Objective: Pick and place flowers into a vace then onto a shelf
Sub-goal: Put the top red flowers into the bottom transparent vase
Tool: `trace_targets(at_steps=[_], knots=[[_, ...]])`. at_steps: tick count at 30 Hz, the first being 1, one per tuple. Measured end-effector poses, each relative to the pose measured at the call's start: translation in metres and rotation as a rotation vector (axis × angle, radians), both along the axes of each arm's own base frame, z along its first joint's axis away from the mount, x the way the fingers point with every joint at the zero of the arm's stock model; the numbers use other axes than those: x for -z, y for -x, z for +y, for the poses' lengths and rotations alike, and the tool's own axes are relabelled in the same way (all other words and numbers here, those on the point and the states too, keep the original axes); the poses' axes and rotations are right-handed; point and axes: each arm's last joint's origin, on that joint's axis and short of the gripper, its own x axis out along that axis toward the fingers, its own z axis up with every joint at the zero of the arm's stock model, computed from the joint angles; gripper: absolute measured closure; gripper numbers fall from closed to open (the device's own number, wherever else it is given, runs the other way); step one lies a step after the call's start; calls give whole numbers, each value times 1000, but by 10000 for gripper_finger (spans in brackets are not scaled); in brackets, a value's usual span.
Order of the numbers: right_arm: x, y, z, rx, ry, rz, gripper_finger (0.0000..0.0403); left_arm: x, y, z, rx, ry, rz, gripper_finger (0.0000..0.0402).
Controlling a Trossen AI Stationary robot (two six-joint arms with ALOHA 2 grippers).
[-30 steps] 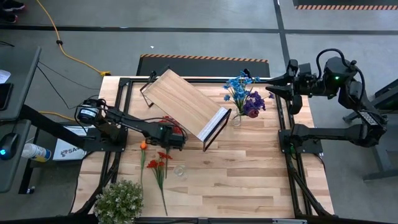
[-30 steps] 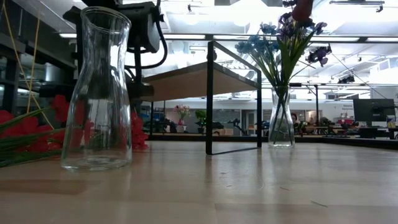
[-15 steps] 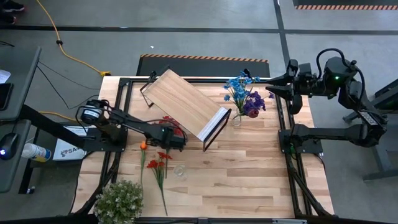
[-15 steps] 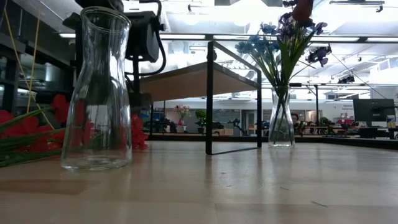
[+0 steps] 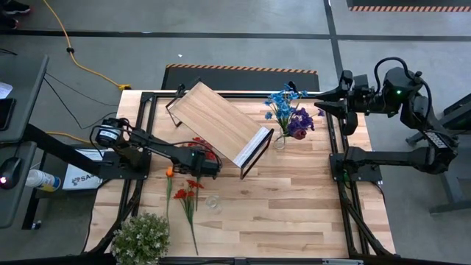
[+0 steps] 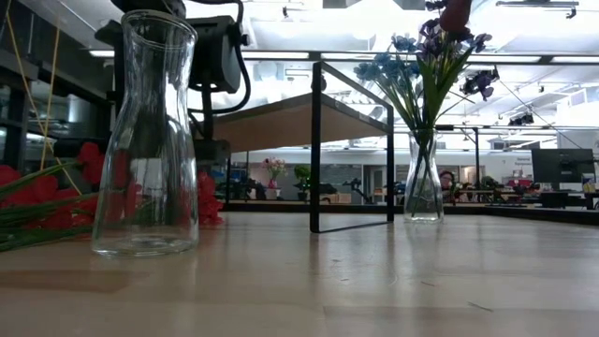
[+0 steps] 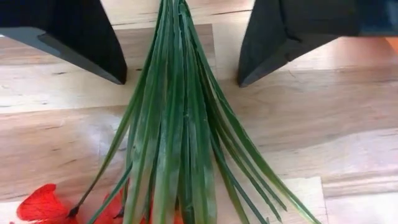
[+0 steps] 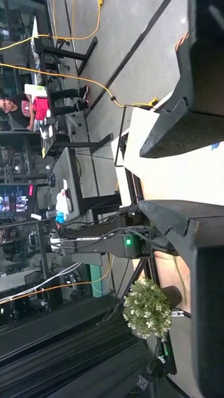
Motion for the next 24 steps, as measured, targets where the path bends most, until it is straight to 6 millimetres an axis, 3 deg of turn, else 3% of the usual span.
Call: trace_targets(at_steps=[24], knots=[[0,0,0,0,0,0,292,-2,1,3,-151,-96,-27,365]])
